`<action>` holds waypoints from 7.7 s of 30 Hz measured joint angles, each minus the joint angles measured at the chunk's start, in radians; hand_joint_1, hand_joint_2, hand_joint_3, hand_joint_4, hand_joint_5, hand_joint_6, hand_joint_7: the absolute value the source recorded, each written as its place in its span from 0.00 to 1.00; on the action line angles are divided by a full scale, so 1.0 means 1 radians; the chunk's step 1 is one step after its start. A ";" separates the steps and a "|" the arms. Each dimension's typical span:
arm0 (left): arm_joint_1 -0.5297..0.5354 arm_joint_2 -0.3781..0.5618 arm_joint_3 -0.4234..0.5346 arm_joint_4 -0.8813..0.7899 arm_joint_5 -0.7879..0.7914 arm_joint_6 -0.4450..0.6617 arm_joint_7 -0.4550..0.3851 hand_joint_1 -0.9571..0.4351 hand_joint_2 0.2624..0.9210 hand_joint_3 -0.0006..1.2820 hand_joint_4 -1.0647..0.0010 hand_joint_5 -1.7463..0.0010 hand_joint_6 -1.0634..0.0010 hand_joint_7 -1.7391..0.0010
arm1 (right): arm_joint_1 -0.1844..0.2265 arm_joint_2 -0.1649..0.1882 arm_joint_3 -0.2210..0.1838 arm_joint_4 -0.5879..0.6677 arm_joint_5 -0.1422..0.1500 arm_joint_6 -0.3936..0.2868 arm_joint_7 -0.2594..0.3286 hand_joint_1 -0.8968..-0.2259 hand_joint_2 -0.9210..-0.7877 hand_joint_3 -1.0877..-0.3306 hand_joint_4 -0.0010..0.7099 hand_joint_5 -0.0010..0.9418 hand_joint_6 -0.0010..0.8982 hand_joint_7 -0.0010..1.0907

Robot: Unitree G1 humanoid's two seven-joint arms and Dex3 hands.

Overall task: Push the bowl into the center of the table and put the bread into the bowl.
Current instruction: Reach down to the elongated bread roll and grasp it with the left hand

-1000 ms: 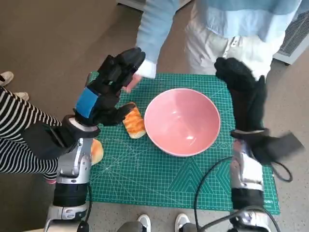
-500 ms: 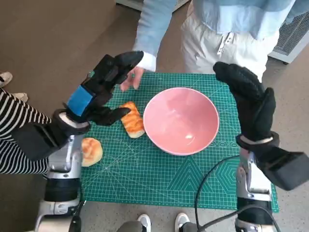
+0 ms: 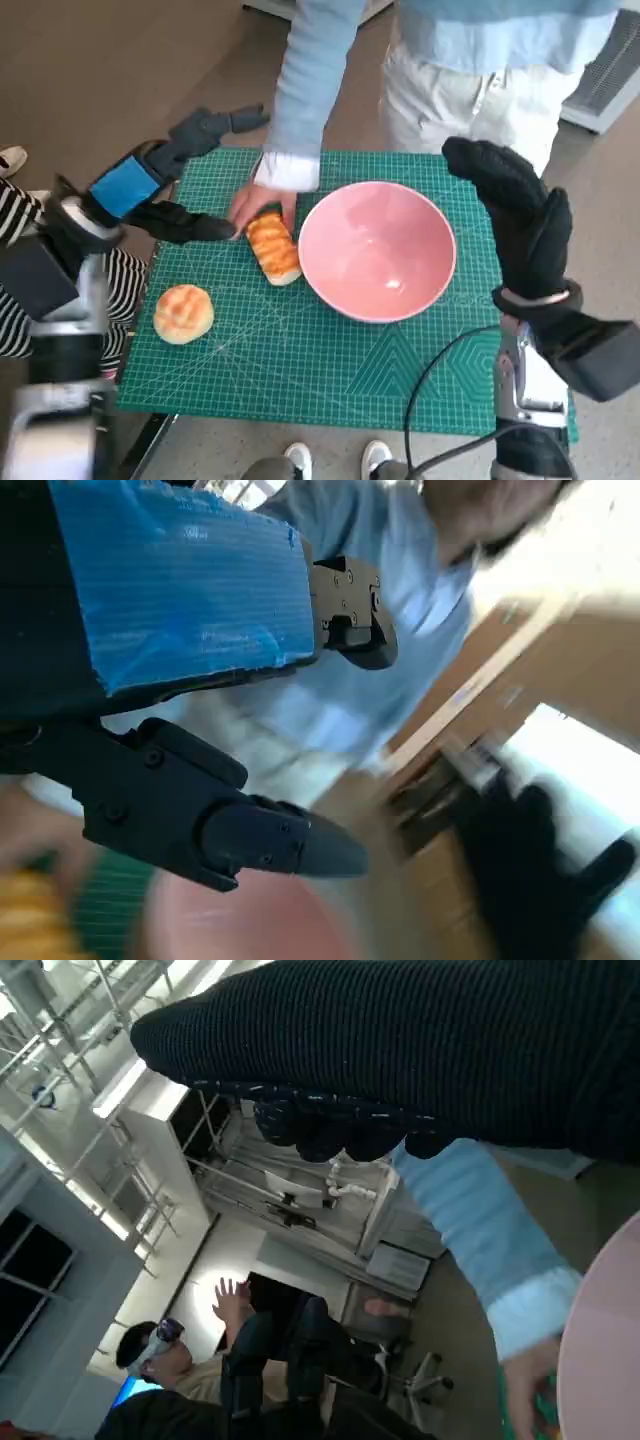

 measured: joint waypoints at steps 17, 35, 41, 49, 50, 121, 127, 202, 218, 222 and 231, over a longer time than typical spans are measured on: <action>-0.061 0.103 -0.191 0.143 0.287 -0.139 -0.021 0.67 0.66 0.00 0.69 1.00 0.59 0.92 | 0.020 -0.004 -0.003 -0.004 0.014 0.007 -0.004 0.34 0.00 0.55 0.20 0.01 0.10 0.41; -0.099 0.065 -0.307 0.332 0.433 -0.282 0.104 0.62 0.66 0.00 0.68 1.00 0.53 0.96 | 0.053 -0.011 -0.011 -0.005 0.019 0.005 -0.004 0.32 0.00 0.54 0.20 0.01 0.09 0.42; -0.119 0.050 -0.327 0.366 0.461 -0.285 0.140 0.62 0.66 0.00 0.68 1.00 0.53 0.97 | 0.061 -0.015 -0.020 -0.006 0.022 0.004 -0.004 0.33 0.00 0.55 0.20 0.01 0.08 0.42; -0.161 0.021 -0.376 0.436 0.551 -0.295 0.240 0.62 0.68 0.00 0.68 1.00 0.52 0.98 | 0.078 -0.015 -0.024 -0.008 0.021 -0.005 -0.004 0.36 0.00 0.52 0.20 0.01 0.08 0.41; -0.166 0.018 -0.381 0.447 0.559 -0.294 0.252 0.62 0.68 0.00 0.68 1.00 0.52 0.98 | 0.081 -0.015 -0.024 -0.008 0.021 -0.006 -0.004 0.36 0.00 0.52 0.20 0.01 0.08 0.41; -0.322 -0.098 -0.489 0.720 0.666 -0.146 0.399 0.71 0.94 0.00 0.23 0.99 0.26 0.95 | 0.136 -0.011 -0.043 -0.033 0.023 -0.011 -0.020 0.37 0.00 0.51 0.20 0.00 0.08 0.41; -0.319 -0.090 -0.459 0.720 0.633 -0.162 0.394 0.72 0.90 0.00 0.46 1.00 0.43 0.99 | 0.136 -0.011 -0.041 -0.030 0.026 -0.012 -0.020 0.37 0.00 0.51 0.20 0.00 0.08 0.41; -0.269 -0.078 -0.513 0.717 0.688 -0.074 0.484 0.60 0.73 0.00 0.72 0.99 0.63 0.98 | 0.137 -0.016 -0.049 -0.020 0.059 -0.006 -0.003 0.37 0.00 0.50 0.19 0.00 0.06 0.43; -0.289 -0.143 -0.666 0.739 0.859 -0.053 0.594 0.65 0.89 0.02 0.43 0.98 0.35 0.96 | 0.138 -0.016 -0.056 -0.024 0.059 -0.004 0.000 0.38 0.00 0.50 0.19 0.00 0.06 0.43; -0.298 -0.163 -0.732 0.754 0.935 -0.029 0.666 0.54 0.97 0.09 0.30 0.80 0.43 0.44 | 0.140 -0.016 -0.057 -0.038 0.059 0.000 0.000 0.38 0.00 0.51 0.19 0.00 0.06 0.43; -0.314 -0.162 -0.763 0.785 0.964 -0.028 0.724 0.68 1.00 0.06 0.36 0.33 0.41 0.35 | 0.159 -0.016 -0.060 -0.052 0.059 0.003 -0.002 0.36 0.00 0.52 0.19 0.00 0.06 0.43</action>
